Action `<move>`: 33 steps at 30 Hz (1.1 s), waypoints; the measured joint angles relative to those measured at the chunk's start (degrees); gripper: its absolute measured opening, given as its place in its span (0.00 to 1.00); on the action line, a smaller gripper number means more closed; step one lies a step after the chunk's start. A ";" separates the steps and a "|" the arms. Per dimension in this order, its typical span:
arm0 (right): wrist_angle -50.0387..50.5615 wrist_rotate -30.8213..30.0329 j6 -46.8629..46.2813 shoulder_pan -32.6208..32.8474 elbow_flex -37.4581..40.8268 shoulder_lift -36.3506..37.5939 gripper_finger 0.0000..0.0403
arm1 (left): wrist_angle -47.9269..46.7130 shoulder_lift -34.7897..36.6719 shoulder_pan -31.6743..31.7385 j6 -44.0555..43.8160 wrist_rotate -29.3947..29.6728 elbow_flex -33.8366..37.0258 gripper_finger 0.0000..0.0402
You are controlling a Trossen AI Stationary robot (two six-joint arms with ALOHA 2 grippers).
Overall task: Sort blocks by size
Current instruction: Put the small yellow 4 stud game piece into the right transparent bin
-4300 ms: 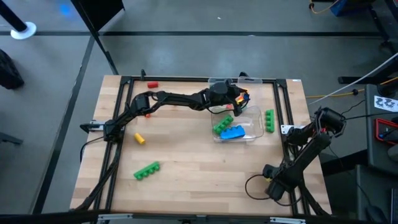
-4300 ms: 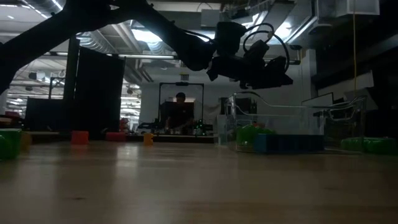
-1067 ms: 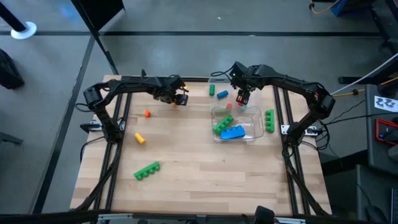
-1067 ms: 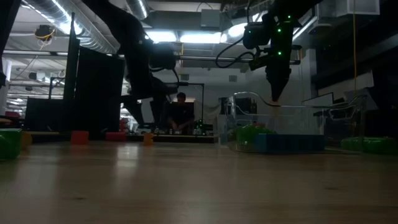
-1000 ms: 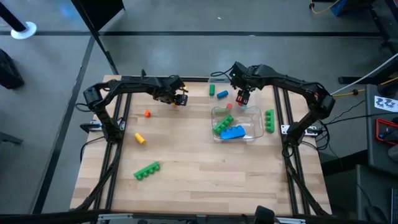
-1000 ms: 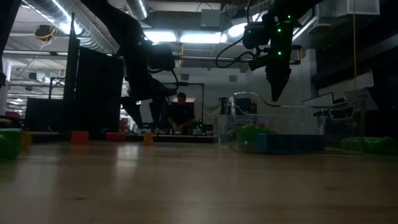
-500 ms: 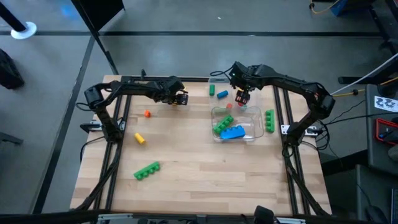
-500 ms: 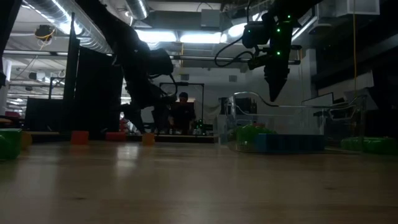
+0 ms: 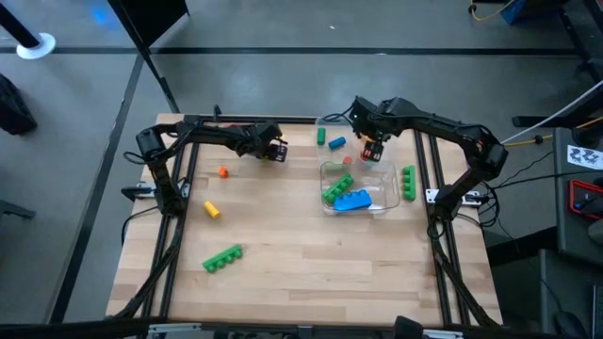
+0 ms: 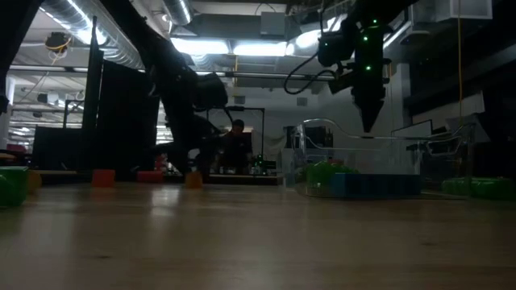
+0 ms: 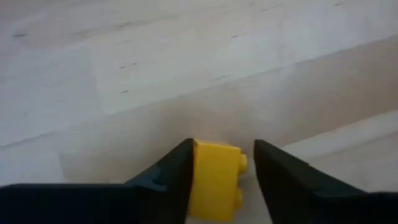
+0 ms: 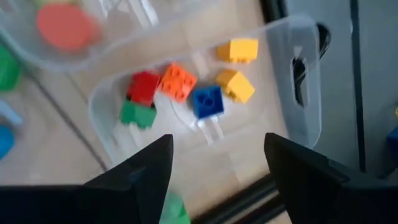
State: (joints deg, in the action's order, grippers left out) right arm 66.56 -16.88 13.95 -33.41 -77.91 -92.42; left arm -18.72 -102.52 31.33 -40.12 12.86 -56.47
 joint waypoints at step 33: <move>2.39 1.44 6.26 -8.46 0.00 9.59 0.63 | 35.96 -0.54 -7.46 1.34 -29.23 -8.00 0.19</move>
State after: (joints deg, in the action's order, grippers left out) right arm 68.95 -15.44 20.21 -41.87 -77.91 -82.83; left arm 17.24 -103.06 23.87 -38.79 -16.37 -64.46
